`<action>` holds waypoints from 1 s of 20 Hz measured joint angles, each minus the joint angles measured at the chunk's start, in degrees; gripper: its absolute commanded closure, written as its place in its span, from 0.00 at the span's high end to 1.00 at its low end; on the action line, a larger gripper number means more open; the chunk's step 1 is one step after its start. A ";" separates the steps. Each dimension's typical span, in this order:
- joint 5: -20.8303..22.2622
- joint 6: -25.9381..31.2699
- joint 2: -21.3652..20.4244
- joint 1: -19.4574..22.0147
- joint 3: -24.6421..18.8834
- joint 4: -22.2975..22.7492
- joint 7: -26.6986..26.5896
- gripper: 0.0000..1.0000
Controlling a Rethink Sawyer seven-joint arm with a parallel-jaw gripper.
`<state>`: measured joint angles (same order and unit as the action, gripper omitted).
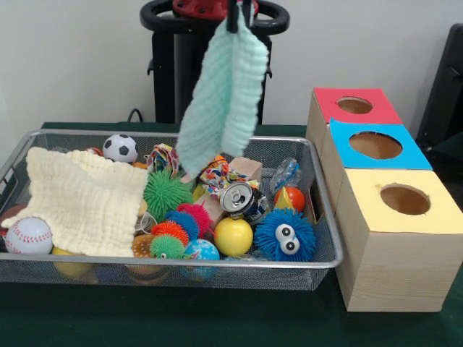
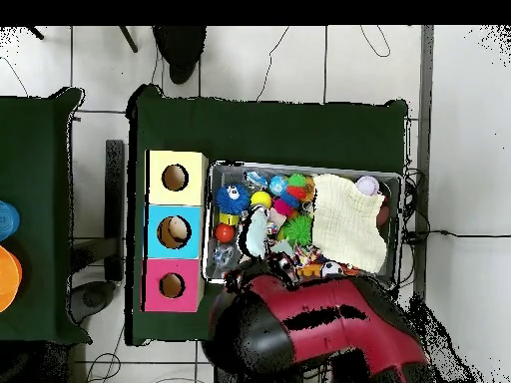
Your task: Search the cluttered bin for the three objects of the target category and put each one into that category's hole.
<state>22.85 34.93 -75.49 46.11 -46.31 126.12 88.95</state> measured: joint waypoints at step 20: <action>0.00 -0.02 4.73 -6.82 2.03 -0.80 0.00 0.00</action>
<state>22.85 34.90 -70.76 39.29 -44.28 125.32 88.95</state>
